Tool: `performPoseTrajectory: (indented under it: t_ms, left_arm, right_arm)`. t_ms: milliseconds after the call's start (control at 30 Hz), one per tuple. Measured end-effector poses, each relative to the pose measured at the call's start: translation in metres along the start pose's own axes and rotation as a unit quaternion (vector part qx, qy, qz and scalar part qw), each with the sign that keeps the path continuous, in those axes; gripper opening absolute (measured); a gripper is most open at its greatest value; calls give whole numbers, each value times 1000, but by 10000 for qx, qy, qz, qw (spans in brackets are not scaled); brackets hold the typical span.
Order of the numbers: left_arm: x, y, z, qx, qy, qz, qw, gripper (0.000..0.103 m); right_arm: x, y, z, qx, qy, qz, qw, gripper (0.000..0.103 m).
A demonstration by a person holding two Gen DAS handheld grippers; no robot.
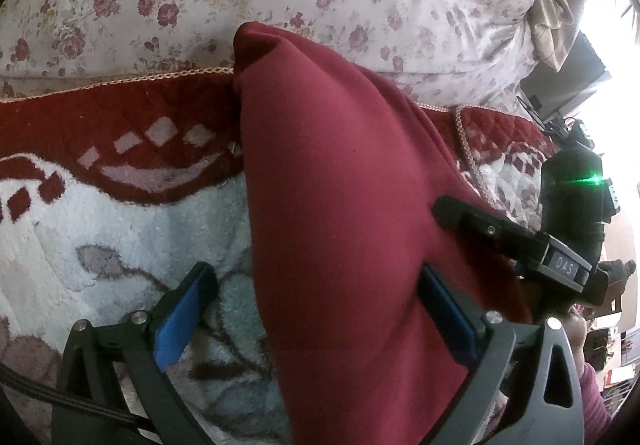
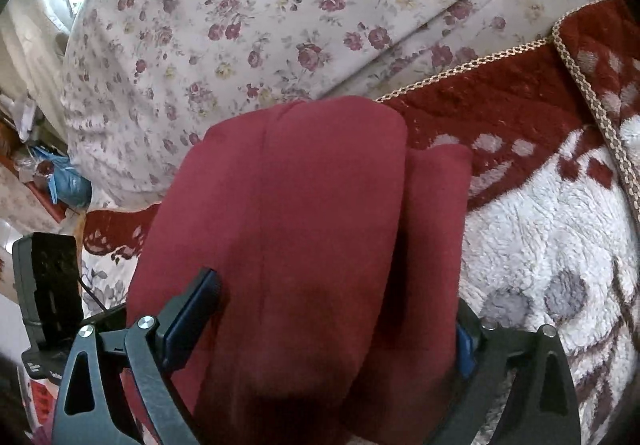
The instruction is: Fold small clothes
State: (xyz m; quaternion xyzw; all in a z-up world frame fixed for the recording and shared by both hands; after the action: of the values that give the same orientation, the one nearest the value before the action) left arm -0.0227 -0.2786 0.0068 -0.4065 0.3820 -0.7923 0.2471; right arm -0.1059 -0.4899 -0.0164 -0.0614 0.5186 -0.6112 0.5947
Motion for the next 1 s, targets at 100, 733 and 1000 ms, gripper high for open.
performPoseTrajectory:
  t_ms: [100, 733, 1000]
  left_arm:
    - [1, 0, 0, -6, 23, 31, 10000, 101]
    - [9, 0, -2, 56, 152, 113, 9998, 72]
    - [12, -11, -2, 168, 72, 0, 9998, 45]
  right_arm:
    - [-1, 0, 0, 0, -11, -18, 10000, 99]
    - [-5, -7, 2, 249, -67, -158, 9995, 65]
    - [-9, -12, 4, 293, -97, -137, 9994, 51]
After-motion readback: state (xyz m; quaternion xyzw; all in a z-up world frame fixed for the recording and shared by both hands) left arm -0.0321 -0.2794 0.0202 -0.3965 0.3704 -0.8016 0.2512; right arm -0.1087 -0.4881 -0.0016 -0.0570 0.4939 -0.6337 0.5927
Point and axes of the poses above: each gripper's, at about its wrist camera, not at the fingertips, and y roughly the way its jaws point, x to its right, z to its top, the point moved 1 cm from there along y, roughly the way its jaws point
